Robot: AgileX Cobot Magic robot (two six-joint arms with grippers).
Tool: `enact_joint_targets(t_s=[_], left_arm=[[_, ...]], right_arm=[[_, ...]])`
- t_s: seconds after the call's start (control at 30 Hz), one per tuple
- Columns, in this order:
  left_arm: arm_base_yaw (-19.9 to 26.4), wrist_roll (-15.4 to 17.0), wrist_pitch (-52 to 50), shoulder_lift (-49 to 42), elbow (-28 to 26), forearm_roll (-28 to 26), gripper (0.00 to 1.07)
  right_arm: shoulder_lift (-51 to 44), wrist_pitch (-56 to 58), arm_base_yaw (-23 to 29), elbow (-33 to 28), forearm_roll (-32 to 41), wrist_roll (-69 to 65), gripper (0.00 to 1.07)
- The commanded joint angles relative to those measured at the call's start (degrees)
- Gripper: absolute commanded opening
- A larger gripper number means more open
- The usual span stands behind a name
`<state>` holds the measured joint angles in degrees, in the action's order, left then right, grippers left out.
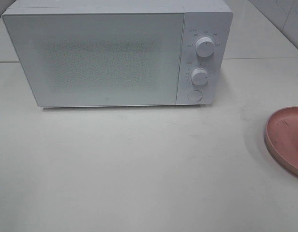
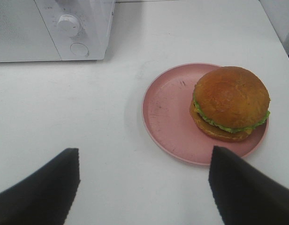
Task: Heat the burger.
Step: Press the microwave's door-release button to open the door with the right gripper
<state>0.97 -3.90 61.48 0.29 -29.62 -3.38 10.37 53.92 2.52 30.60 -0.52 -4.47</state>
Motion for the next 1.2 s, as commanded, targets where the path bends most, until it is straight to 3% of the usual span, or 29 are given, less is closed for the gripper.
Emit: enact_joint_targets(t_s=[0.03, 1.2], left_arm=[[0.0, 0.0, -0.2, -0.2, 0.1, -0.5, 0.98], [0.0, 0.0, -0.2, -0.2, 0.1, -0.5, 0.98]], right_arm=[[3.1, -4.3, -0.3, 0.2, 0.1, 0.4, 0.75], [27.6, -35.8, -0.3, -3.8, 1.6, 0.2, 0.75]])
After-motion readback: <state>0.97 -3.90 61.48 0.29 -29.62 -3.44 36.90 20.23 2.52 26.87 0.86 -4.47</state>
